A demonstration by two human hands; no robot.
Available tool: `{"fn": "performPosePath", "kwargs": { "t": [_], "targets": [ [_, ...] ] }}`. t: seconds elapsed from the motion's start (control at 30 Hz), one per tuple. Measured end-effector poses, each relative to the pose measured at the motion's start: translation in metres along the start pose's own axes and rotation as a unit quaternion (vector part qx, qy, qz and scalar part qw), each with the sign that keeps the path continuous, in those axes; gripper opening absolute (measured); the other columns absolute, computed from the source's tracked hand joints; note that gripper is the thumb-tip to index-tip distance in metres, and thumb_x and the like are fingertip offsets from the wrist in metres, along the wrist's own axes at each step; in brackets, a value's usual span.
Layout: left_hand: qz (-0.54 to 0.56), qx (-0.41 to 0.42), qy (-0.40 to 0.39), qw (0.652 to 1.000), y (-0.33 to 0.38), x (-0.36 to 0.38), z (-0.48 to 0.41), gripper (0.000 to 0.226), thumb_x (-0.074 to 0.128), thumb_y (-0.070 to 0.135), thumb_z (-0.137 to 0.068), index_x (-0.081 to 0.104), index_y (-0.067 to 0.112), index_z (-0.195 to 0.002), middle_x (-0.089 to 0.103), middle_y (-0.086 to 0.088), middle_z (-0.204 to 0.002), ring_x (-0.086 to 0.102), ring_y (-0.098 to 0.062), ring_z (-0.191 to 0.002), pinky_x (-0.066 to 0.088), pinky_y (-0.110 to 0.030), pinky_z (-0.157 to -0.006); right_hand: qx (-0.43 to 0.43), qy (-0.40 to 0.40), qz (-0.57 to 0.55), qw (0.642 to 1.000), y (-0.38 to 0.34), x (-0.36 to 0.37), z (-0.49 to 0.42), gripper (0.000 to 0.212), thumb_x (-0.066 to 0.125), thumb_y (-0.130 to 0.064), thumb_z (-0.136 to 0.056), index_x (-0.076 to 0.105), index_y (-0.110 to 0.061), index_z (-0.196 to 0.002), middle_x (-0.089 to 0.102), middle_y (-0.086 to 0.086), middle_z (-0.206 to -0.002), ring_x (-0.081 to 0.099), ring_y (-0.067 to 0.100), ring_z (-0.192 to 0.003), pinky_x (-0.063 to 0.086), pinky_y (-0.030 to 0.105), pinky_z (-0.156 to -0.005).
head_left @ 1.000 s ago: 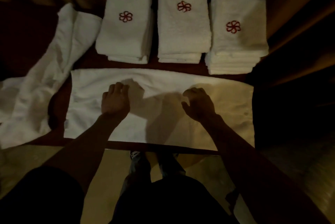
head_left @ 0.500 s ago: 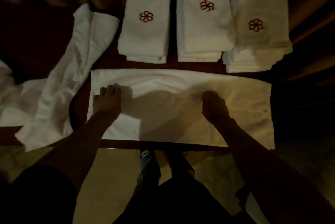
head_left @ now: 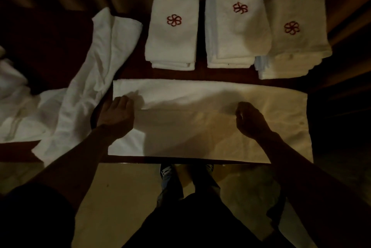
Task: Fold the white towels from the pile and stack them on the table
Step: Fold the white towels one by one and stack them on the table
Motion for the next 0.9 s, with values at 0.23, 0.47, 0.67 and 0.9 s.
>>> {"fn": "performPosePath", "kwargs": {
  "t": [0.23, 0.47, 0.67, 0.9],
  "targets": [
    [0.112, -0.053, -0.021, 0.992, 0.005, 0.01, 0.002, 0.06, 0.047, 0.051, -0.086, 0.048, 0.008, -0.129, 0.049, -0.017, -0.134, 0.048, -0.038, -0.122, 0.045, -0.055, -0.091, 0.005, 0.055, 0.07, 0.996, -0.034, 0.012, 0.013, 0.054, 0.061, -0.045, -0.09, 0.051, -0.015, -0.133, 0.047, 0.015, -0.145, 0.04, 0.035, -0.138, 0.046, 0.057, -0.104],
    [0.154, -0.094, -0.162, 0.97, 0.008, 0.06, 0.02, 0.09, 0.025, 0.079, -0.089, -0.017, 0.036, -0.155, -0.028, 0.004, -0.162, -0.021, -0.03, -0.15, 0.004, -0.054, -0.121, 0.05, -0.136, 0.065, 0.987, -0.044, 0.061, 0.019, 0.111, 0.051, -0.081, -0.08, -0.022, -0.04, -0.153, -0.031, -0.002, -0.162, -0.025, 0.032, -0.149, 0.013, 0.073, -0.112],
    [0.172, -0.076, -0.194, 0.963, 0.0, 0.056, 0.008, 0.095, 0.032, 0.081, -0.086, -0.02, 0.039, -0.153, -0.032, 0.005, -0.16, -0.026, -0.028, -0.149, -0.001, -0.057, -0.121, 0.082, -0.159, 0.076, 0.981, -0.053, 0.055, 0.01, 0.112, 0.055, -0.075, -0.083, -0.022, -0.037, -0.154, -0.031, 0.0, -0.162, -0.024, 0.034, -0.149, 0.009, 0.071, -0.114],
    [0.172, -0.027, -0.04, 0.984, 0.0, 0.024, 0.047, 0.084, 0.051, 0.069, -0.075, 0.045, 0.015, -0.139, 0.042, -0.012, -0.148, 0.041, -0.034, -0.134, 0.041, -0.055, -0.098, -0.079, -0.016, 0.059, 0.995, -0.105, 0.056, 0.039, 0.078, 0.066, -0.047, -0.09, 0.032, -0.018, -0.154, 0.022, 0.016, -0.163, 0.021, 0.036, -0.149, 0.032, 0.058, -0.114]
  ]
}}
Point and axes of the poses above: each hand's wrist, its own z-axis away from the middle knuckle, its own x-axis out of the palm, y = z × x, the point moved 5 cm from there along -z, towards the middle knuckle
